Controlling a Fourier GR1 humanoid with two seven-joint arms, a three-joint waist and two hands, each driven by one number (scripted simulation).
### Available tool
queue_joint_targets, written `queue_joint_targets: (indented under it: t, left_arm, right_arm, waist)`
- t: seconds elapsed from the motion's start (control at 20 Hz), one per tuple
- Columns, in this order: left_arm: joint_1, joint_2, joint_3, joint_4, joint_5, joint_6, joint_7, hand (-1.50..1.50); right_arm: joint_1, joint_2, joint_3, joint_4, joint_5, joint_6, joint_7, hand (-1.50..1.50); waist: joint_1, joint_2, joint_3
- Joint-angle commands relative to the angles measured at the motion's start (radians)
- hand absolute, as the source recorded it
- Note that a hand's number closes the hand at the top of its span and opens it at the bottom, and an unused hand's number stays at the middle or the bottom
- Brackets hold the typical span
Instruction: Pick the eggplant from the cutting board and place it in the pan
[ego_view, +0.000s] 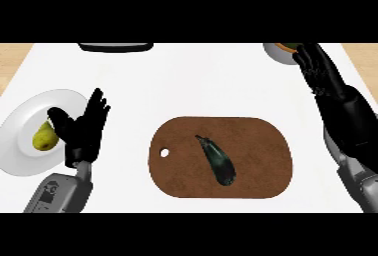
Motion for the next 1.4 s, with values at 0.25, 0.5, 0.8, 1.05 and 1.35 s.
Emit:
queue_joint_targets:
  t: [0.25, 0.5, 0.8, 1.05, 1.35]
  left_arm:
    - [-0.088, 0.059, -0.024, -0.093, -0.036, -0.082, -0.054, 0.0]
    - [-0.002, 0.121, 0.066, -0.094, 0.056, -0.179, -0.054, 0.0]
    - [0.045, 0.095, 0.048, -0.156, 0.032, -0.156, -0.03, 0.0]
    - [-0.049, 0.097, 0.072, -0.107, 0.023, -0.164, 0.003, 0.0]
    - [0.03, 0.077, 0.059, -0.143, 0.017, -0.158, -0.006, 0.0]
  right_arm:
    - [-0.119, 0.172, 0.11, 0.222, -0.374, 0.329, 0.148, 1.5]
    - [-0.139, -0.085, 0.074, 0.473, -0.138, 0.561, -0.064, 1.5]
    - [-0.266, -0.165, 0.067, 0.684, 0.028, 0.691, -0.208, -1.5]
    - [-0.427, -0.064, 0.138, 0.79, 0.203, 0.683, -0.304, -1.5]
    - [-0.569, -0.026, 0.247, 0.751, 0.329, 0.731, -0.192, -1.5]
  waist:
    - [0.152, 0.037, 0.028]
    - [0.049, 0.008, 0.024]
    - [0.046, 0.004, 0.024]
    - [0.042, 0.006, 0.024]
    - [0.041, 0.002, 0.023]
